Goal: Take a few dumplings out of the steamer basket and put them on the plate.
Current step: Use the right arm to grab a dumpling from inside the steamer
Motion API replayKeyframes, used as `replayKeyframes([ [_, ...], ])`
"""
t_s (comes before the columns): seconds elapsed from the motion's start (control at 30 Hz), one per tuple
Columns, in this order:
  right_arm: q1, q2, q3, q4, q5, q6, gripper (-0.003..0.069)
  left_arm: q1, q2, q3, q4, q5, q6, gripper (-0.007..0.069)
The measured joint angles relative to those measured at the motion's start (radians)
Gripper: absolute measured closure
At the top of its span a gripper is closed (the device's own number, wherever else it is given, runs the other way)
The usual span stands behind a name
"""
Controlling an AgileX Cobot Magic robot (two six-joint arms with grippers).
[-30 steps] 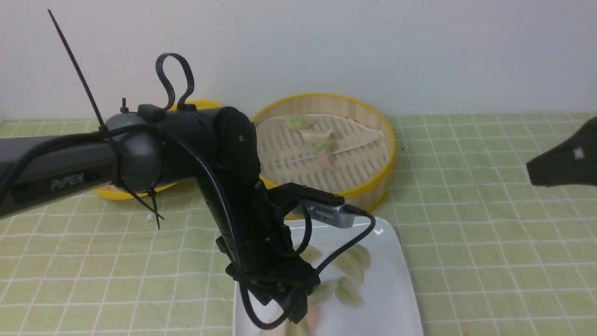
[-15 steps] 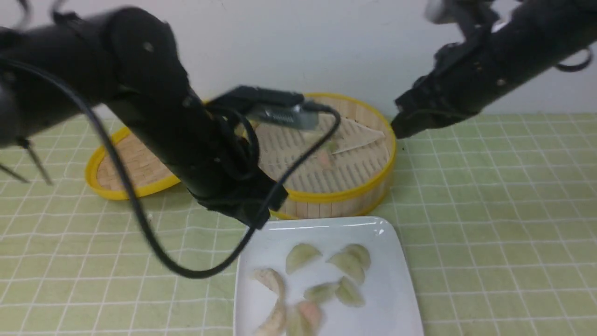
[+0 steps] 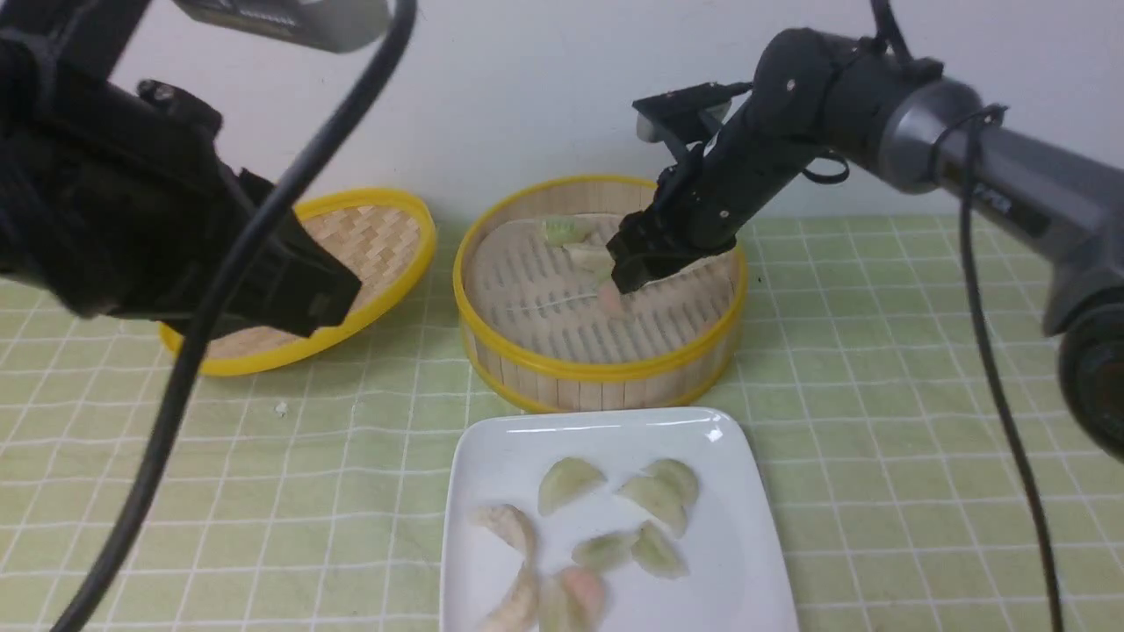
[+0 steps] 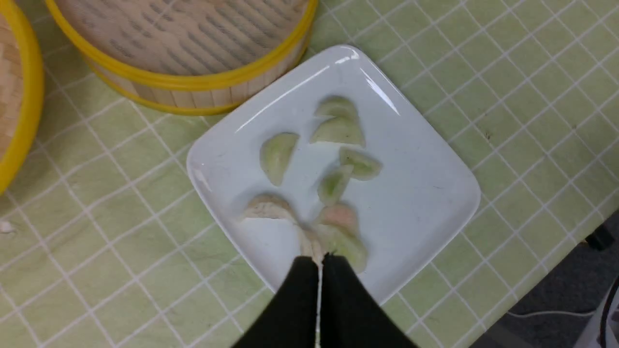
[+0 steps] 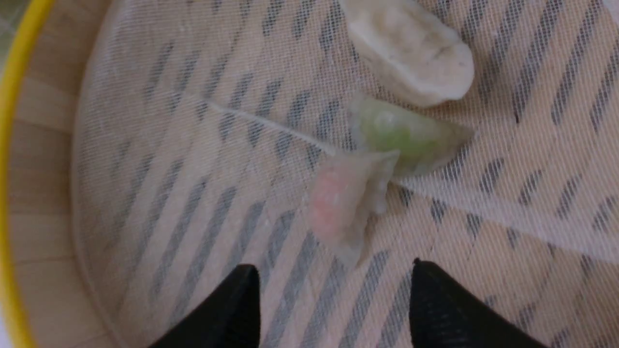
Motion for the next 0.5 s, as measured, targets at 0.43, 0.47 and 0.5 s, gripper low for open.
replayKeyframes([
  [0.43,0.031,0.19,-0.191,-0.048,-0.01,0.009,0.0333,0.001,-0.04,0.0,0.186,0.069,-0.131,0.0631],
  [0.47,0.032,0.19,-0.192,-0.06,-0.004,0.018,0.0389,0.001,-0.04,0.0,0.186,0.069,-0.131,0.0631],
  [0.5,0.032,0.187,-0.196,-0.064,0.005,0.027,0.0433,0.001,-0.04,0.0,0.186,0.07,-0.131,0.0631],
])
